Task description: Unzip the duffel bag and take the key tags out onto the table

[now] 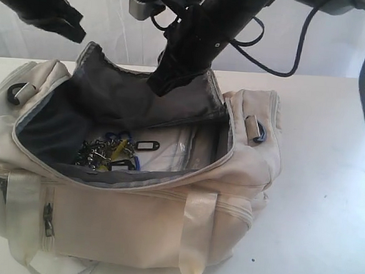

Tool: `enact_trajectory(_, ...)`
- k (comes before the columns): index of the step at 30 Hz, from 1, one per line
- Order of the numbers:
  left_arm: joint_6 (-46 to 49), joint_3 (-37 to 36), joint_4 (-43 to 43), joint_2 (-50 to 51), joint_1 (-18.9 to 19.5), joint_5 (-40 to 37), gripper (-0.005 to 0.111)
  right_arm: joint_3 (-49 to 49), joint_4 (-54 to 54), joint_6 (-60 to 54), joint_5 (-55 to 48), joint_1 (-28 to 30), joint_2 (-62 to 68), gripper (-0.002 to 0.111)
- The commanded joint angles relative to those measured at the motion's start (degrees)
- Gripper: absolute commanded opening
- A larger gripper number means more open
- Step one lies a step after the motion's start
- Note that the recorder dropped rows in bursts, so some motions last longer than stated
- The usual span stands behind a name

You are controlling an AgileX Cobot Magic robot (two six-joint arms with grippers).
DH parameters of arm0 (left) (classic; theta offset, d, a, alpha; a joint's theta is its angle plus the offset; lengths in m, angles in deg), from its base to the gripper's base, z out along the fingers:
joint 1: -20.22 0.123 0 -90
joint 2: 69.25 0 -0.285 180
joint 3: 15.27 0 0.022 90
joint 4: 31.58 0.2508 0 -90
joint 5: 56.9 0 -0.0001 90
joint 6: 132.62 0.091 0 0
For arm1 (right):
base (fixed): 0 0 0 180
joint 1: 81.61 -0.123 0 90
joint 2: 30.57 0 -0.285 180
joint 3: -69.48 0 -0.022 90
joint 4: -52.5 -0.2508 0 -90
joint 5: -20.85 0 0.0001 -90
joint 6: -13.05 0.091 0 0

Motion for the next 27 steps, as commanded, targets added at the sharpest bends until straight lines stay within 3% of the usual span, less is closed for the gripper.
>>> enact_trajectory(1, 1.39, -5.7, 0.08, -11.6, 0.19, -4.04, 0.0, -0.23, -2.63, -0.35, -1.12, -2.23, 2.08, 0.0)
enact_trajectory(6, -3.08, -20.74, 6.39, -24.97, 0.5, -3.57, 0.0, -0.23, -2.73, 1.45, 0.29, -5.25, 5.55, 0.017)
enact_trajectory(8, -5.88, -27.18, 8.25, -29.66, 0.5, -2.22, 0.0, -0.23, -2.73, 1.45, 1.33, -6.42, 6.96, 0.029)
enact_trajectory(12, -7.59, -40.78, 8.83, -39.17, 0.5, -2.2, 0.0, -0.23, -0.42, 0.9, 3.94, -8.5, 9.49, 0.067)
enact_trajectory(14, -7.61, -45.96, 8.83, -43.33, 0.5, -2.87, 0.0, -0.23, 0.24, 0.92, 5.44, -8.98, 10.55, 0.077)
enact_trajectory(20, -8.15, -56.52, 9.08, -55.61, 0.5, 1.13, 0.0, -0.23, 3.84, 5.63, 11.21, -8.98, 13.54, 0.077)
enact_trajectory(27, -8.57, -58.29, 9.08, -63.07, 0.5, 5.29, 0.0, 1.03, 7.57, 10.41, 15.28, -8.98, 15.41, 0.077)
